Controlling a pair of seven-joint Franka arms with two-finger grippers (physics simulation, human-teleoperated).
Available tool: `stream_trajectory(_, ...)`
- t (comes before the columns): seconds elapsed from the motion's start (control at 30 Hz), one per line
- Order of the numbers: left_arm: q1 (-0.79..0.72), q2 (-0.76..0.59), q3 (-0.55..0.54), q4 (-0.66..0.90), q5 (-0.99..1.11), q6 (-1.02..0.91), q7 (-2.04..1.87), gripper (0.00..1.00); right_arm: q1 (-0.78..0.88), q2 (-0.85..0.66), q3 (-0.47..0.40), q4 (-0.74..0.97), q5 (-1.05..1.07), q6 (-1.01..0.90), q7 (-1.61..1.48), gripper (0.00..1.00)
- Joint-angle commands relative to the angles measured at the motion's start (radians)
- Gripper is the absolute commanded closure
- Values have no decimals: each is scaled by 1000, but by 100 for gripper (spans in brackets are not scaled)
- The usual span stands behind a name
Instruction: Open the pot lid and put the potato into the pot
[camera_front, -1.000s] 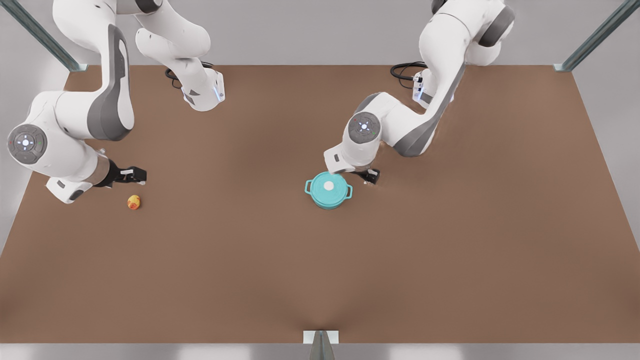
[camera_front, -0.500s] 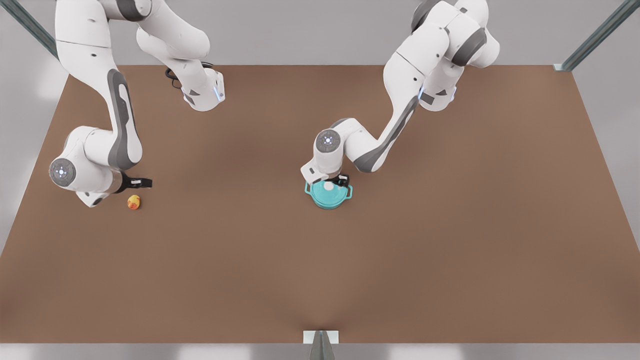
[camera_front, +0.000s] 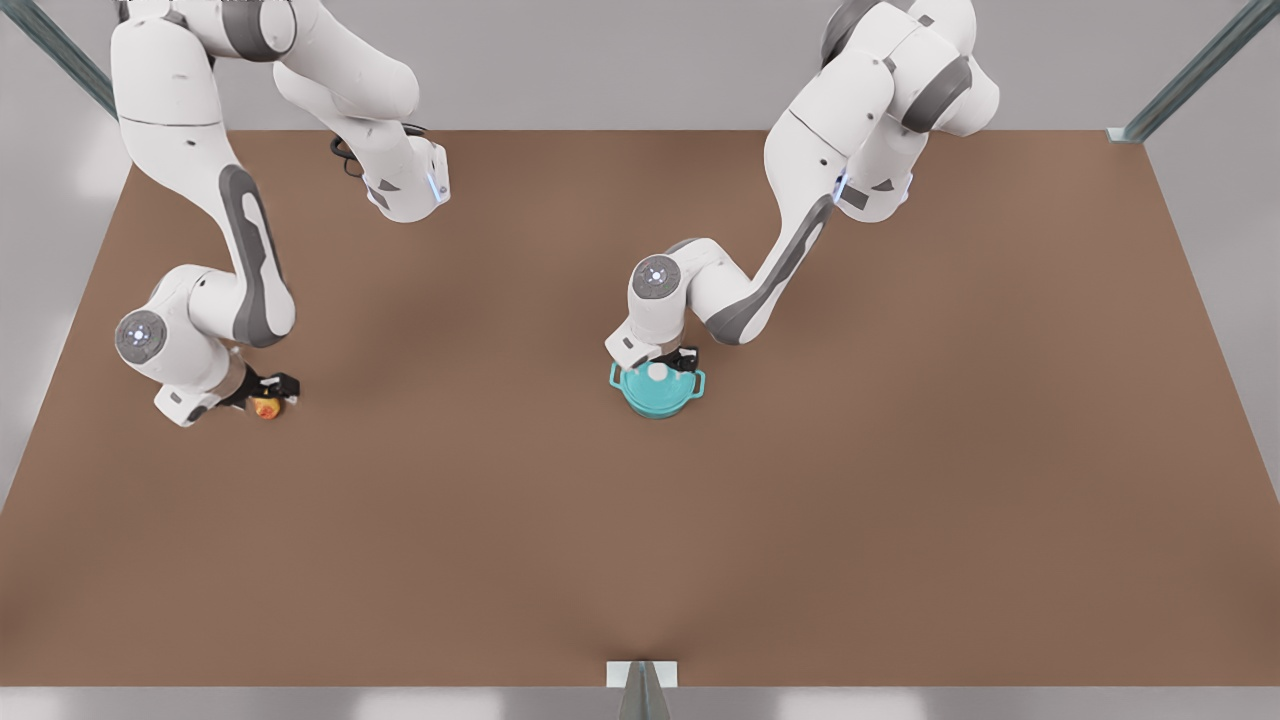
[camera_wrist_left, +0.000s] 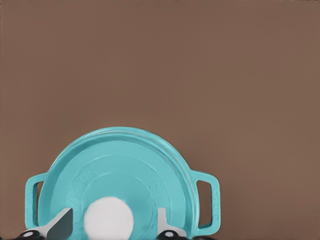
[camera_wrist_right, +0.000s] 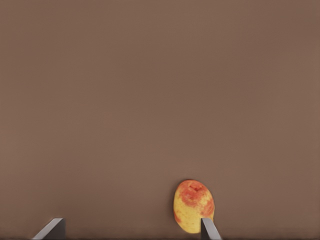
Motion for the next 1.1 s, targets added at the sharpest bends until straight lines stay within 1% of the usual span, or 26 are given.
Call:
stream_trajectory(0.0, 0, -1, 0, 1, 3, -1, -148, 24, -14, 15, 0, -2, 3, 19, -287, 0)
stream_trajectory(0.03, 0, -3, 0, 1, 3, -1, -148, 31, -17, 29, -2, -2, 4, 22, -303, 0)
stream_trajectory(0.07, 0, -3, 1, 1, 3, -2, -148, 41, -17, 48, -3, 1, 3, 34, -307, 0)
stream_trajectory(0.1, 0, -3, 1, 2, 3, -2, -146, 47, -26, 60, -5, 4, 3, 34, -326, 0)
stream_trajectory(0.13, 2, -4, 1, 4, 3, -2, -146, 56, -34, 74, -5, 11, 3, 37, -375, 0)
stream_trajectory(0.2, 2, -4, 1, 5, 3, -4, -145, 60, -52, 89, -5, 11, 1, 39, -410, 0)
stream_trajectory(0.27, 2, -4, 1, 7, 3, -4, -145, 63, -74, 103, -5, 11, -2, 45, -433, 0)
stream_trajectory(0.37, 8, -6, 3, 44, 6, -56, -134, 64, -89, 114, -6, 19, -37, 62, -471, 0)
stream_trajectory(0.4, 18, -3, 1, 106, 17, -114, -134, 64, -89, 120, -6, 19, -37, 66, -475, 0)
stream_trajectory(0.43, 25, 22, 3, 189, 17, -171, -132, 64, -89, 131, -6, 28, -37, 66, -475, 0)
stream_trajectory(0.57, 118, 204, 43, 435, 26, -173, -74, 64, -95, 173, -8, 60, -36, 66, -502, 0)
stream_trajectory(0.6, 173, 287, 52, 507, 28, -154, -14, 64, -97, 183, -8, 60, -36, 68, -502, 0)
stream_trajectory(0.7, 252, 368, 60, 541, 25, -45, 39, 64, -94, 203, -8, 62, -34, 105, -502, 0)
stream_trajectory(0.77, 270, 399, 58, 573, 25, -38, 62, 64, -89, 204, -8, 64, -33, 105, -498, 0)
stream_trajectory(0.8, 273, 395, 60, 573, 25, -45, 70, 0, -89, 204, -8, 64, -33, 106, -498, 0)
stream_trajectory(0.9, 270, 359, 49, 568, 29, -183, 171, 0, -85, 206, -8, 64, -31, 106, -490, 1)
stream_trajectory(0.93, 267, 309, 44, 556, 26, -300, 262, 0, -85, 210, -6, 65, -30, 106, -490, 2)
stream_trajectory(0.97, 302, 197, 29, 559, -73, -554, 476, 0, -86, 221, -8, 65, -28, 109, -490, 2)
stream_trajectory(1.0, 463, 54, 24, 559, -248, -742, 708, 0, -85, 224, -8, 64, -28, 109, -490, 3)
stream_trajectory(1.03, 570, -61, 28, 520, -264, -821, 736, 0, -85, 229, -8, 64, -28, 109, -490, 4)
stream_trajectory(1.07, 647, -317, 31, 167, -267, -548, 737, 0, -86, 229, -8, 62, -28, 111, -490, 4)
